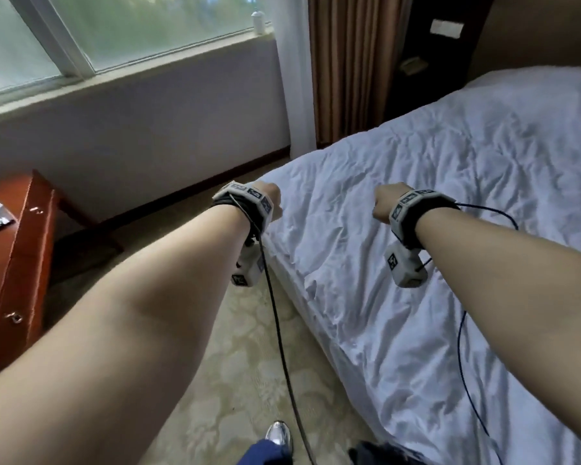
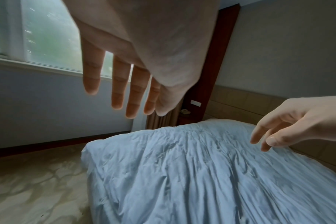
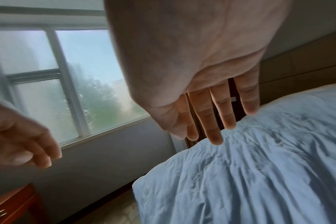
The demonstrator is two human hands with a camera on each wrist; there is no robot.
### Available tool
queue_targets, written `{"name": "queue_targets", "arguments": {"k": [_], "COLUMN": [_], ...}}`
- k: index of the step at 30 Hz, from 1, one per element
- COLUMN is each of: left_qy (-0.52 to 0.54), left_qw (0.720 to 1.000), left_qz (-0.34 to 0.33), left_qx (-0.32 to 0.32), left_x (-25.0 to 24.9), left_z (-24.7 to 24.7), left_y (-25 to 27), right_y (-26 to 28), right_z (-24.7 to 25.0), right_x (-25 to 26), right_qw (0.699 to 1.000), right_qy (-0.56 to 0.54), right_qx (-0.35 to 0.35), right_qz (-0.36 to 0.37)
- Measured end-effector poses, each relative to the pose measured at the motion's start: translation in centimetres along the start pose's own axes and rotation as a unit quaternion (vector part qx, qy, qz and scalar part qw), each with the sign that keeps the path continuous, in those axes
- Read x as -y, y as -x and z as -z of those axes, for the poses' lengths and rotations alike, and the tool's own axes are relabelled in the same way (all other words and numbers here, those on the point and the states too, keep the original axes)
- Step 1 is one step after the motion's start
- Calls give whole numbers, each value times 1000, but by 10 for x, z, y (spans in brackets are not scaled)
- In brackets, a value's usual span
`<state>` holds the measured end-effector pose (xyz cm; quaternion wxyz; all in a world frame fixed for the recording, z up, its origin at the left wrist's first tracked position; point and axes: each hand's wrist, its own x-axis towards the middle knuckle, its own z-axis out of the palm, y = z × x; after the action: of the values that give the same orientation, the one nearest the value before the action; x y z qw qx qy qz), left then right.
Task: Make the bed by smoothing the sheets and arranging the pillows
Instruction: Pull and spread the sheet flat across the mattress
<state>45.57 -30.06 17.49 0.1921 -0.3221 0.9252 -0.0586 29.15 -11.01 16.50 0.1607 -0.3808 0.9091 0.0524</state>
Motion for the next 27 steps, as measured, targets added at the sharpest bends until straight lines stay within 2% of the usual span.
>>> {"name": "queue_targets", "arguments": {"k": [5,10,15,19,23,27], "left_qy": [-13,-43,-84,-149,-194,-212], "left_qw": [999,991,969,938,899,868], "left_qz": [-48,-124,-225,-303,-382,-439], "left_qx": [-1,26,59,82,91,100], "left_x": [59,82,76,70,64,53], "left_z": [13,0,-51,-111,-159,-206], "left_y": [-97,-190,-307,-395,-452,-495], "right_y": [-68,-114,-197,-252,-277,-304], "right_z": [7,-11,-84,-167,-236,-280], "right_x": [37,61,66,86,121,150], "right_qw": [996,984,965,944,926,911], "right_qy": [-68,-111,-162,-206,-227,-233], "right_qx": [-25,10,59,99,144,177], "right_qz": [-61,-139,-199,-237,-265,-291]}}
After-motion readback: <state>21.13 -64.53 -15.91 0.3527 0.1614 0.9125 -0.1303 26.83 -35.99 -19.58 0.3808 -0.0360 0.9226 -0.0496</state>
